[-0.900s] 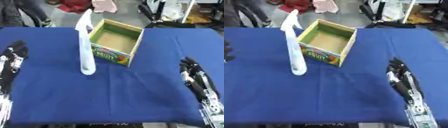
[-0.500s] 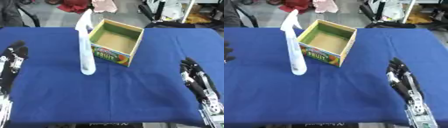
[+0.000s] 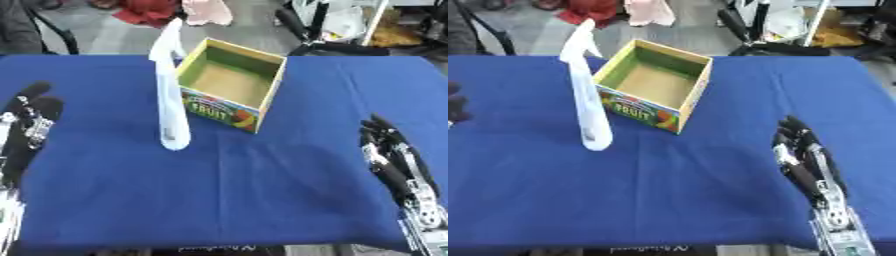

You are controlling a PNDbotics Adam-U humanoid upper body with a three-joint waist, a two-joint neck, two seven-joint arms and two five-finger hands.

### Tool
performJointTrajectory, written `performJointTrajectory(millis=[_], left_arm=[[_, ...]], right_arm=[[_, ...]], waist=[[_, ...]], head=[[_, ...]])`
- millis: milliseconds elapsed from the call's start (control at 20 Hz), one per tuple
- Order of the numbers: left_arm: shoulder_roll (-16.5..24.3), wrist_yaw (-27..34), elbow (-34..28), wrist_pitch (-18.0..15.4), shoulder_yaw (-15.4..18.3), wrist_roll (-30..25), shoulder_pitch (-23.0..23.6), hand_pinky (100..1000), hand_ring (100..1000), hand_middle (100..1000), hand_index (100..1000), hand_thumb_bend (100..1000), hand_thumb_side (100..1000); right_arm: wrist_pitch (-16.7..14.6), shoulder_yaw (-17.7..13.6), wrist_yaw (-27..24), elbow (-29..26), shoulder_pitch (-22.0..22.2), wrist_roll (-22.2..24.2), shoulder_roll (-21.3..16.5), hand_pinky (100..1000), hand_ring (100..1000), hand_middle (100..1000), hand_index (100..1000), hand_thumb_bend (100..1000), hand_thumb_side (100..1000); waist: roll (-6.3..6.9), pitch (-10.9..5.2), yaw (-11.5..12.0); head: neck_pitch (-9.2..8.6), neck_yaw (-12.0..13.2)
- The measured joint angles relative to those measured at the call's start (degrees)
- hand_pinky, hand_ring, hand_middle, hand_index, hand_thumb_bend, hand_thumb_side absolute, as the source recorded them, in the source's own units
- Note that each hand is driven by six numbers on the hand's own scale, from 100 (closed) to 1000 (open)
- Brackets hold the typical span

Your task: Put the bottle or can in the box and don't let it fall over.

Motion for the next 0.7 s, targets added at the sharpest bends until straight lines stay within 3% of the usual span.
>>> performJointTrajectory(millis=[50,150,450,700], left_arm=[[0.55,-0.69,0.49,0.05,-0.30,0.00,-0.32,836,905,928,913,813,679],[2.07,-2.89,2.06,0.42,-1.37,0.38,-1.38,837,908,930,932,840,647],[5.15,-7.46,9.35,1.29,-7.11,1.36,-6.70,835,912,931,930,792,530],[5.80,-6.51,16.14,1.00,-11.59,2.82,-12.37,834,913,931,909,791,522]], right_arm=[[0.00,0.00,0.00,0.00,0.00,0.00,0.00,935,911,863,954,100,474],[0.04,0.00,0.00,0.00,-0.01,0.04,0.00,935,911,863,954,100,473],[0.17,0.12,0.00,0.00,-0.04,0.23,0.00,935,911,863,954,100,474],[0.13,0.38,0.00,0.00,-0.06,0.38,0.00,936,911,864,954,100,473]], waist=[[0.05,0.00,-0.07],[0.13,-0.01,-0.33],[0.09,-0.07,-0.97],[0.03,-0.11,-1.82]], head=[[0.00,0.00],[0.00,0.00],[0.00,0.07],[0.00,0.44]])
